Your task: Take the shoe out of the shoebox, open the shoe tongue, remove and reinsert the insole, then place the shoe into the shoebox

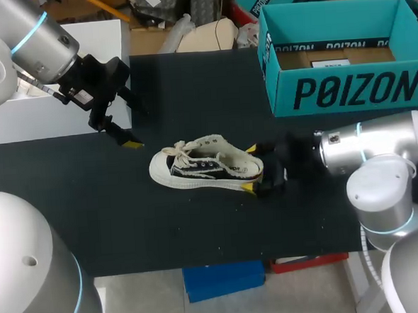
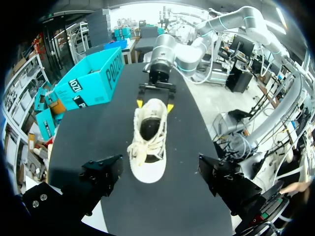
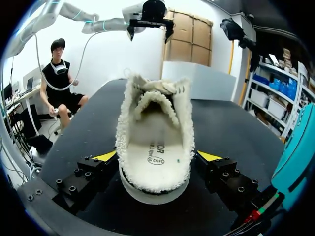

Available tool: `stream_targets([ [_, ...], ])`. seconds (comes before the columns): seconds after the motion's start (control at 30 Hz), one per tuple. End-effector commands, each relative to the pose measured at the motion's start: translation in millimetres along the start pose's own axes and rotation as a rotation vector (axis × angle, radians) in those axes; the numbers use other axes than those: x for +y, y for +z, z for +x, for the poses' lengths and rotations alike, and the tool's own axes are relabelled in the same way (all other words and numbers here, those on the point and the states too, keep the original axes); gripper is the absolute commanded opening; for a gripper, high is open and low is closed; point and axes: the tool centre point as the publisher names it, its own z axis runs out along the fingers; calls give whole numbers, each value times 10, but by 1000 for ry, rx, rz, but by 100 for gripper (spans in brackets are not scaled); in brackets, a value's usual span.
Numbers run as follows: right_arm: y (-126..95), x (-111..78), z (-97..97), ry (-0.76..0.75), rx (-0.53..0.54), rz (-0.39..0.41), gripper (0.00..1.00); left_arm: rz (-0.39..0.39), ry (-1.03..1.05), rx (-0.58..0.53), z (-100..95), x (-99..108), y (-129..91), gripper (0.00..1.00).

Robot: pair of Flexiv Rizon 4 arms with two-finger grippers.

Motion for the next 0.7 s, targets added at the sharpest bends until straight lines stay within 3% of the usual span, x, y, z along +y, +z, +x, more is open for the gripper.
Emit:
stream_targets([
  [0.03,70,-18,-31,2,1,-5,100,1,1,-4,3,6,15,100],
  [0.07,72,-19,-33,2,3,-5,100,1,1,-4,3,6,15,100],
  [0.1,75,-20,-38,2,4,-6,76,1,1,-4,3,6,15,100],
  [0.13,75,-22,-44,1,4,-4,26,1,1,-4,3,6,15,100],
  [0.17,73,-23,-50,2,5,-4,0,1,1,-4,3,6,15,100],
  [0.7,-8,35,-191,-26,88,-3,0,1,1,-4,3,6,15,100],
])
